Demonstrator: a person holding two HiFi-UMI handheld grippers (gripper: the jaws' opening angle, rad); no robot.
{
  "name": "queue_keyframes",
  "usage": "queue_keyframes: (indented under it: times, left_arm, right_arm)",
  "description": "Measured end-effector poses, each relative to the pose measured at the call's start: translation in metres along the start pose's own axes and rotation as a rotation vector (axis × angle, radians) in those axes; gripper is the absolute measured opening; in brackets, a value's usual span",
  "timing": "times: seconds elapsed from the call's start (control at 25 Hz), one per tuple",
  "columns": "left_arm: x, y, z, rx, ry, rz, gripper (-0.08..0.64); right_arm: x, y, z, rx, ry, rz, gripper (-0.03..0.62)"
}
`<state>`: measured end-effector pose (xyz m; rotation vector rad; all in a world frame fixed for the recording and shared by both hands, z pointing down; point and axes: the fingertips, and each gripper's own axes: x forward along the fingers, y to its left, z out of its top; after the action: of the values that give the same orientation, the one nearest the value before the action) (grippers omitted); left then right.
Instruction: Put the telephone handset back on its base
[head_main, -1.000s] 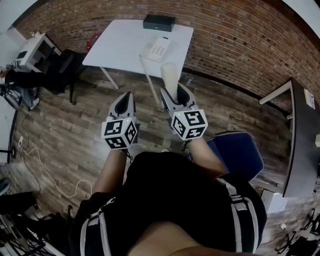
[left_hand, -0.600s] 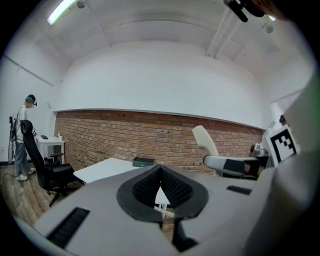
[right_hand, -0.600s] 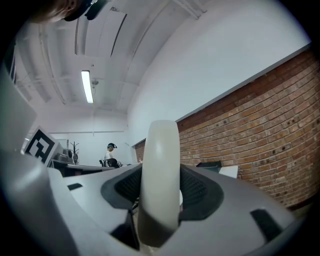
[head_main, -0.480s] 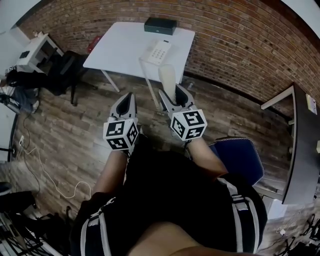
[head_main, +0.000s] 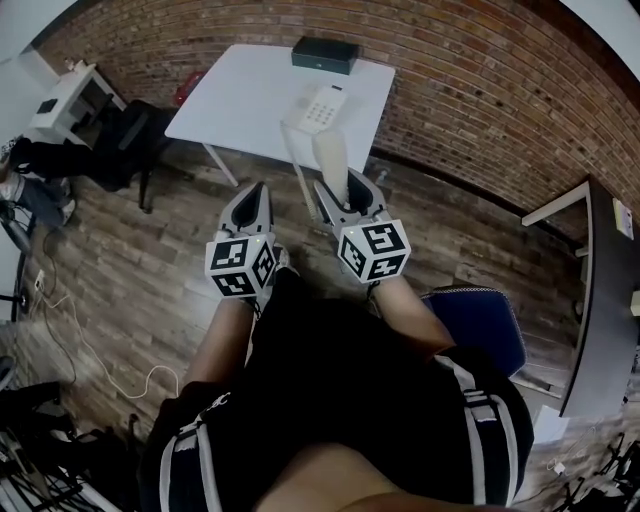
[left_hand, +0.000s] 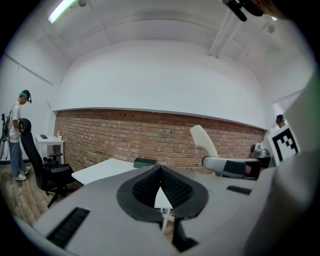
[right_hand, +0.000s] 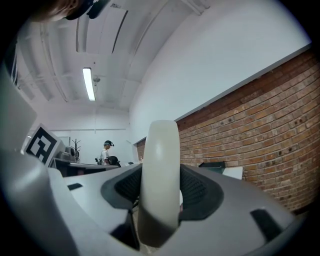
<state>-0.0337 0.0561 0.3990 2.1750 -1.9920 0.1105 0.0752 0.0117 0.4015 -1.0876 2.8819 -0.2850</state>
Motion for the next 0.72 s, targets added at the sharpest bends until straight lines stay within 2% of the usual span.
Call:
queue_keyframes:
  times: [0.72]
  left_arm:
    - [0.069, 0.028, -0.005, -0.021, 0.031, -0.025, 0.002]
  right_arm:
    - [0.061, -0.037, -0.011, 0.005, 0.047, -0.025, 0.204]
